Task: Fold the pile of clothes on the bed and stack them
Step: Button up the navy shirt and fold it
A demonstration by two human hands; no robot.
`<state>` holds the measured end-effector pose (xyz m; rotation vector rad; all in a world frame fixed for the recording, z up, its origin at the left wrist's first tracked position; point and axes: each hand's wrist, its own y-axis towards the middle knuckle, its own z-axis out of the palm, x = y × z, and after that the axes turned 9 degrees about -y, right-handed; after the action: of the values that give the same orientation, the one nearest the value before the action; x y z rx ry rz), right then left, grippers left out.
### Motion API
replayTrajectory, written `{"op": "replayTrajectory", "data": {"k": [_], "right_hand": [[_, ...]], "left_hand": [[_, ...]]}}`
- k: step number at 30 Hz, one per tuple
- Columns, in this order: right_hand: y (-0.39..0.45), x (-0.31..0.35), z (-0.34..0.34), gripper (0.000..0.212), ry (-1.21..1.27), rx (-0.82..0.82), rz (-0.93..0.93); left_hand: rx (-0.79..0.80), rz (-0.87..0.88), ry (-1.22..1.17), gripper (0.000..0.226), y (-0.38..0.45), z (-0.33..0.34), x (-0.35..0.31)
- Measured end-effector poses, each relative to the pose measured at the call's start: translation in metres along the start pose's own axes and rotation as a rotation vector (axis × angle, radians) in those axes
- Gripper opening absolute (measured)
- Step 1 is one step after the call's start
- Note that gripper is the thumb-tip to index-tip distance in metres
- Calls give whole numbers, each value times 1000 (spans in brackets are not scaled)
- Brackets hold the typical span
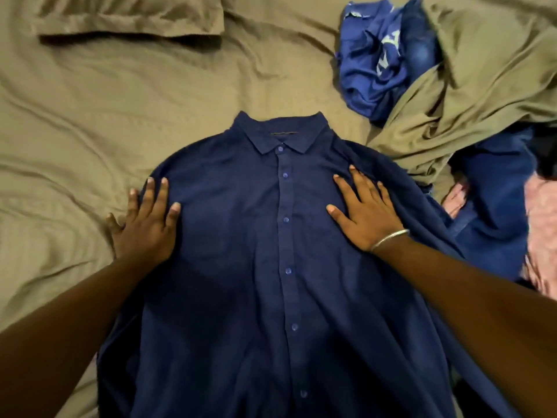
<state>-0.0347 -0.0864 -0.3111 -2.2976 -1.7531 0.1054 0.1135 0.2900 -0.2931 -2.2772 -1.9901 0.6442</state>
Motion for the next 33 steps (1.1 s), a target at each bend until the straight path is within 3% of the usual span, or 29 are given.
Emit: {"op": "replayTrajectory", "data": {"k": [3, 5, 7, 9, 10, 11, 13, 15, 17, 20, 23, 26, 31, 33], "right_hand": [[8, 2, -5, 71, 86, 126, 2], [8, -4, -26, 66, 323, 133, 33], [2, -13, -49, 48, 521, -138, 92], [-5, -37, -71, 35, 338, -458, 300], [-5, -47, -80, 38, 238, -515, 445], [-4, -59, -89, 51, 197, -466, 600], [-2, -87, -101, 87, 273, -214, 811], [5, -105, -104, 110, 383, -29, 829], [14, -114, -101, 116, 440, 58, 805], [32, -130, -91, 82, 459, 66, 879], [33, -153, -81, 41, 354, 20, 883], [21, -183, -84, 32, 383, -113, 789], [41, -207, -141, 36, 806, -390, 1107], [53, -209, -166, 37, 850, -500, 1117]], "left_hand": [[-68, -42, -10, 58, -7, -1, -17], [-183, 18, -104, 57, -18, 0, -52], [-198, 211, -198, 52, -36, 4, -97], [-101, 396, -274, 54, -59, 16, -155], [-39, 447, -274, 59, -70, 23, -181], [33, 473, -249, 67, -80, 33, -209], [210, 424, -182, 96, -98, 56, -268], [389, 260, -184, 121, -108, 77, -309], [429, 89, -250, 128, -114, 96, -329], [324, -23, -392, 129, -116, 120, -337], [353, 7, -528, 140, -110, 128, -324], [355, 70, -505, 136, -112, 127, -322], [336, 55, -473, 122, -114, 126, -332], [379, 46, -511, 117, -109, 124, -329]]}}
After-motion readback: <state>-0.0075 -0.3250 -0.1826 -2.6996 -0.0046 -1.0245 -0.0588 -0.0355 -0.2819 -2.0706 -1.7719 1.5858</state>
